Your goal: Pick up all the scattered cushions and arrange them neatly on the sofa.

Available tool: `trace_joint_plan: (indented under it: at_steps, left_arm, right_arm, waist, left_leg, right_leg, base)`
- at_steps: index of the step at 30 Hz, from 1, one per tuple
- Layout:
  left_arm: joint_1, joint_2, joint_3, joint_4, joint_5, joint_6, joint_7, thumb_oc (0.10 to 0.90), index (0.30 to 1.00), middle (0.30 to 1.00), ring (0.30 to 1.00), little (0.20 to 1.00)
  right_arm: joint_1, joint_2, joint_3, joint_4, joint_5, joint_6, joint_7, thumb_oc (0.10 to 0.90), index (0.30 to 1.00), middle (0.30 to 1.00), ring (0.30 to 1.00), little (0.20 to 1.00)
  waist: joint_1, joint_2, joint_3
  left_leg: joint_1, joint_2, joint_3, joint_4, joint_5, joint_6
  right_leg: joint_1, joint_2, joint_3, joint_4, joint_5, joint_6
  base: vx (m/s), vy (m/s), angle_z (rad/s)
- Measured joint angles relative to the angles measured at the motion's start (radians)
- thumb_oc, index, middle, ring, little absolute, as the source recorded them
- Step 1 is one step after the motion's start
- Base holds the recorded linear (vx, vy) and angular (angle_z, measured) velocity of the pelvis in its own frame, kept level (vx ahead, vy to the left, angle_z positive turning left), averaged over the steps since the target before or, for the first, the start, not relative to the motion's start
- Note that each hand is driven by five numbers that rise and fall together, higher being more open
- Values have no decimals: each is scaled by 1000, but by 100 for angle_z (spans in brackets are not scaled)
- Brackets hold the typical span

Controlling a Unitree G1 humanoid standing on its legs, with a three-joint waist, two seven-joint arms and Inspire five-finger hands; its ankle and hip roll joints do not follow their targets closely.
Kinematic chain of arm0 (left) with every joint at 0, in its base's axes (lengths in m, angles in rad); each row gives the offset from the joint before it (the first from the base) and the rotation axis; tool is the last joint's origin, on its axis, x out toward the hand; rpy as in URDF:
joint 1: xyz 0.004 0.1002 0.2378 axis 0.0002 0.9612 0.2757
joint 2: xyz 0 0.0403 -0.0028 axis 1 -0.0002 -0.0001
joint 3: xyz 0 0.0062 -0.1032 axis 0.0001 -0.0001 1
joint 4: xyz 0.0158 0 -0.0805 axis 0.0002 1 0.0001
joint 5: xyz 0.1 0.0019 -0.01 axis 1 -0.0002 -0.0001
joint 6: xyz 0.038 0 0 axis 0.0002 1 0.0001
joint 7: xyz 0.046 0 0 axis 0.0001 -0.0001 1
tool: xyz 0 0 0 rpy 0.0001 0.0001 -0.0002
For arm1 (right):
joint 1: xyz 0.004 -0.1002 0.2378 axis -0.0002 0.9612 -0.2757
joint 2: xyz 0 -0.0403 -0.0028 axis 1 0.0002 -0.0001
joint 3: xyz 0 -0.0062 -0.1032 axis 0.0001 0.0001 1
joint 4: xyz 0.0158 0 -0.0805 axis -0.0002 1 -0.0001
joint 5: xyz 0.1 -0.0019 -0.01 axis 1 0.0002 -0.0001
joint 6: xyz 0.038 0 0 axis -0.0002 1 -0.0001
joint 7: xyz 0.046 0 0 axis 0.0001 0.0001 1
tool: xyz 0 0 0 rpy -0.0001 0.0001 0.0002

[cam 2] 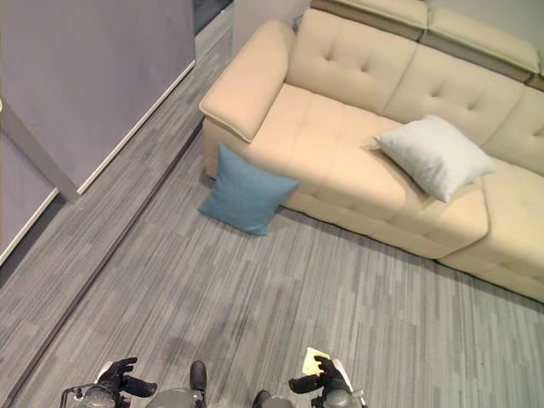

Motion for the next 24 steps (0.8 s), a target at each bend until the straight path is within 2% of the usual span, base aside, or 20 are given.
trace_joint_plan:
  at_steps: [1,2,3,4,5,6,7,8,9,11,12,13,14,16,17,18,19,21,22,24]
  left_arm:
    - [0,4,-2,9,1,3,3,800,900,900,900,900]
    - [1,9,-4,15,1,4,1,800,900,900,900,900]
    - [-8,9,-4,14,3,4,2,800,900,900,900,900]
    - [-7,6,-2,17,6,4,2,800,900,900,900,900]
    - [-9,0,-1,21,6,4,2,800,900,900,900,900]
    - [-8,-4,-2,20,6,3,2,800,900,900,900,900]
    - [-9,-12,-2,22,6,3,0,800,900,900,900,900]
    - [-8,-16,-3,21,6,3,0,800,900,900,900,900]
    - [1,-24,-12,7,7,-1,0,800,900,900,900,900]
    - [18,-35,-21,5,8,-1,-3,800,900,900,900,900]
    - [27,-45,-31,5,7,-1,-4,800,900,900,900,900]
    - [30,-50,-33,4,7,-1,-4,800,900,900,900,900]
    - [32,-53,-32,5,7,0,-5,800,900,900,900,900]
    - [40,-59,-30,6,6,0,-6,800,900,900,900,900]
    - [42,-63,-30,6,6,0,-6,800,900,900,900,900]
    - [42,-61,-25,6,6,-2,-4,800,900,900,900,900]
    - [32,-54,-19,4,6,-2,-4,800,900,900,900,900]
    - [11,-45,-10,1,6,-2,-3,800,900,900,900,900]
    - [3,-41,-11,0,6,-3,-3,800,900,900,900,900]
    - [0,-44,-11,-3,6,-5,-4,800,900,900,900,900]
  right_arm:
    - [-5,0,2,-4,0,-4,0,800,900,900,900,900]
    - [-8,0,6,-21,0,-7,-1,800,900,900,900,900]
    - [-7,-2,7,-33,-1,-8,0,800,900,900,900,900]
    - [-9,-3,13,-36,-3,-8,0,800,900,900,900,900]
    - [-8,-4,17,-38,-3,-8,0,800,900,900,900,900]
    - [-6,-5,14,-39,-2,-10,-1,800,900,900,900,900]
    - [-8,-8,12,-30,-3,-12,-1,800,900,900,900,900]
    - [-8,-9,7,-23,-3,-12,-1,800,900,900,900,900]
    - [14,-10,4,-1,-3,-2,0,800,900,900,900,900]
    - [49,-14,-1,23,-4,-1,5,800,900,900,900,900]
    - [63,-20,-9,27,-3,5,7,800,900,900,900,900]
    - [70,-22,-21,28,-3,7,12,800,900,900,900,900]
    - [73,-23,-23,28,-2,8,17,800,900,900,900,900]
    - [63,-33,-21,31,3,6,18,800,900,900,900,900]
    - [54,-41,-21,23,4,2,17,800,900,900,900,900]
    - [37,-46,-21,23,8,-3,16,800,900,900,900,900]
    - [22,-44,-21,23,15,-5,15,800,900,900,900,900]
    - [3,-40,-20,23,22,-5,16,800,900,900,900,900]
    - [-5,-40,-18,23,24,-5,16,800,900,900,900,900]
    - [-5,-45,-15,25,24,-3,13,800,900,900,900,900]
  waist:
    - [-9,5,2]
    - [-29,9,4]
    - [-41,11,5]
    - [-40,14,7]
    - [-47,17,8]
    - [-47,16,8]
    - [-60,17,7]
    - [-67,18,6]
    - [-59,15,4]
    - [-65,34,-12]
    - [-61,59,-23]
    - [-62,65,-26]
    - [-61,61,-26]
    - [-55,34,-21]
    - [-55,32,-24]
    - [-54,30,-24]
    - [-55,23,-25]
    - [-54,0,-16]
    - [-53,-13,-11]
    - [-55,-17,-12]
  left_leg:
    - [9,0,-11,-12,14,-1]
    - [16,3,-21,-19,24,-13]
    - [33,-4,-42,-33,8,-23]
    - [48,-4,-43,-44,8,-21]
    - [66,-10,-49,-47,11,-19]
    - [83,-21,-52,-54,6,-19]
    - [96,-35,-88,-50,-24,-37]
    - [106,-40,-103,-50,-21,-35]
    - [155,-53,-125,-54,-40,-41]
    - [189,-43,-178,-37,-82,-68]
    - [198,-22,-184,-21,-92,-84]
    - [173,-16,-175,46,-103,-104]
    - [137,-17,-148,142,-113,-129]
    - [-14,0,-46,478,-131,-189]
    - [-59,28,-18,551,-132,-192]
    - [-95,61,-4,556,-133,-191]
    - [-126,87,-4,518,-132,-193]
    - [-162,109,-2,415,-127,-194]
    - [-170,113,-3,292,-105,-198]
    - [-175,122,-10,133,-20,-210]
  right_leg:
    - [-39,35,51,9,-6,-8]
    - [-61,64,73,-20,-7,-10]
    - [-83,100,76,-76,-6,-12]
    - [-95,133,102,-150,4,-27]
    - [-110,150,95,-214,27,-45]
    - [-136,155,92,-236,52,-51]
    - [-157,161,95,-290,88,-45]
    - [-157,158,94,-327,109,-47]
    - [-156,153,69,-340,163,-73]
    - [-103,155,66,-352,248,-136]
    - [-78,171,49,-371,237,-147]
    - [-39,177,33,-416,237,-150]
    - [4,179,26,-463,250,-157]
    - [82,179,30,-551,272,-195]
    - [102,189,31,-573,268,-205]
    - [123,202,31,-590,258,-218]
    - [139,212,34,-605,250,-227]
    - [156,215,42,-605,231,-221]
    - [174,216,45,-605,212,-202]
    - [200,227,45,-605,199,-194]
  base:
    - [247,6,8]
    - [251,6,26]
    - [239,-12,30]
    - [238,-27,28]
    - [294,-49,25]
    - [215,-44,48]
    - [201,-83,58]
    - [222,-96,93]
    - [291,-140,103]
    - [185,-130,93]
    - [131,-122,66]
    - [99,-111,51]
    - [70,-88,41]
    - [80,-63,7]
    - [127,-38,-11]
    - [158,-11,-8]
    - [188,13,-6]
    - [209,50,-8]
    - [147,47,-12]
    - [220,114,-24]
